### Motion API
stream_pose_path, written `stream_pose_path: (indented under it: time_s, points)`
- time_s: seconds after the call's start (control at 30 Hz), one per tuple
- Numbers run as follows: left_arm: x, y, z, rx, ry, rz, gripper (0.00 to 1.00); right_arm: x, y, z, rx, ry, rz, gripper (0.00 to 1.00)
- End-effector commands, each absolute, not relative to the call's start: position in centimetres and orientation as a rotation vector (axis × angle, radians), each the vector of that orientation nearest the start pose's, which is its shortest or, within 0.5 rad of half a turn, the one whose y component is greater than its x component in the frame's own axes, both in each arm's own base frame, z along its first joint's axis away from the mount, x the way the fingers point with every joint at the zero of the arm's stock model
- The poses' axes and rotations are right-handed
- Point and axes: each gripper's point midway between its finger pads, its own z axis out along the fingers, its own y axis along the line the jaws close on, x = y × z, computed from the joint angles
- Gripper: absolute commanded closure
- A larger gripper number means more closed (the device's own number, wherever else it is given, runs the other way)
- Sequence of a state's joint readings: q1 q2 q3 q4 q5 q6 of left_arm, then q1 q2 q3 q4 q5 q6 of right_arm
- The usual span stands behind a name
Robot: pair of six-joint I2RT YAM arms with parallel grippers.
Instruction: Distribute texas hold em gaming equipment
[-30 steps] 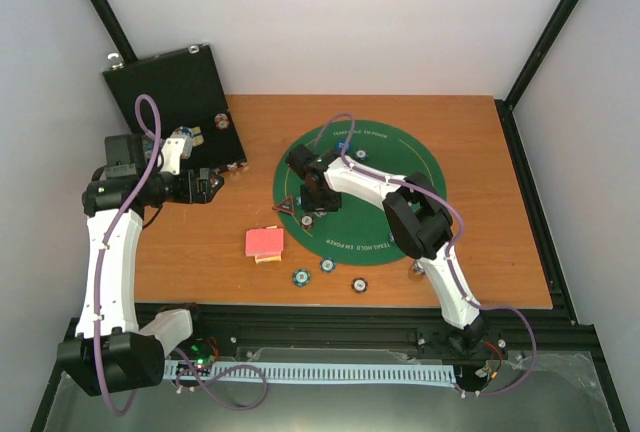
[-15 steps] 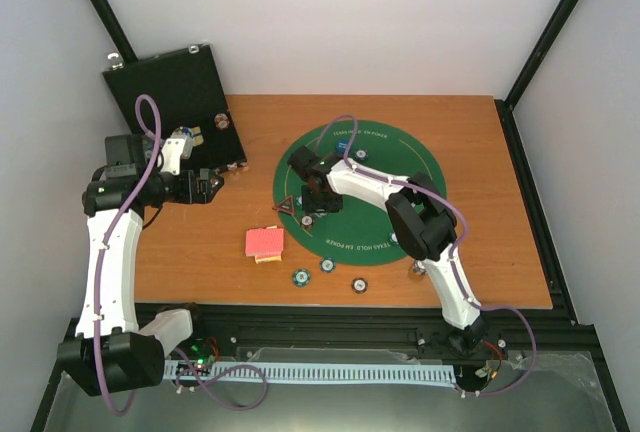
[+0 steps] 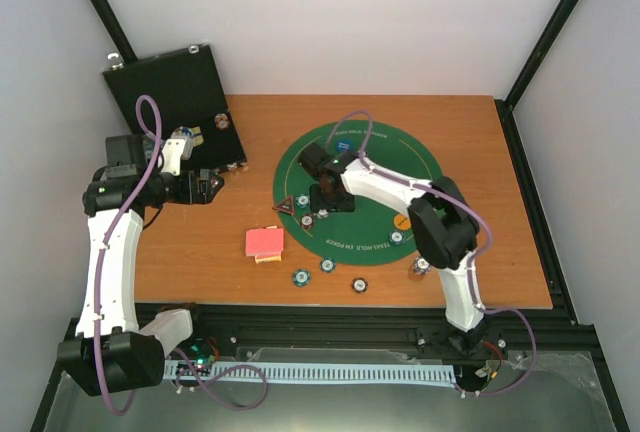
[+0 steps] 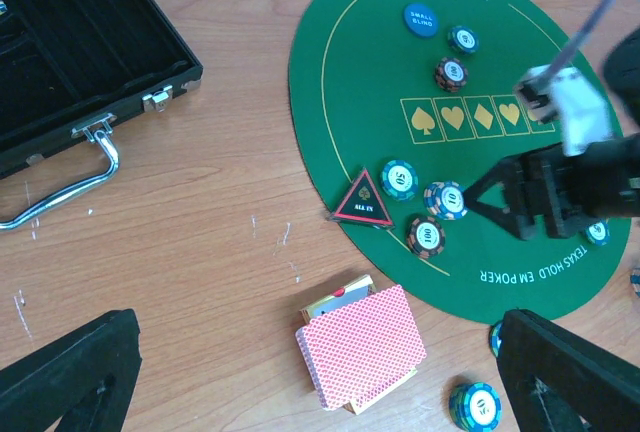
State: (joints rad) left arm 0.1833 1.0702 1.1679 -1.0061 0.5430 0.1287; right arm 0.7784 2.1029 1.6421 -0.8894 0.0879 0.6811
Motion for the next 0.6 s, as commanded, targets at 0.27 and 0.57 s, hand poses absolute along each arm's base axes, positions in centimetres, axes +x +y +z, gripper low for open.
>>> stream_pose_path:
  time_s: [0.27, 0.57]
  points:
    - [27.9, -3.9, 26.4, 0.185, 2.332, -0.518, 0.00, 29.1, 20.8, 10.8, 0.101, 2.798, 0.113, 0.34]
    - [27.9, -4.1, 26.3, 0.177, 2.332, -0.541, 0.00, 23.2, 12.3, 9.6, 0.382, 2.797, 0.042, 0.28]
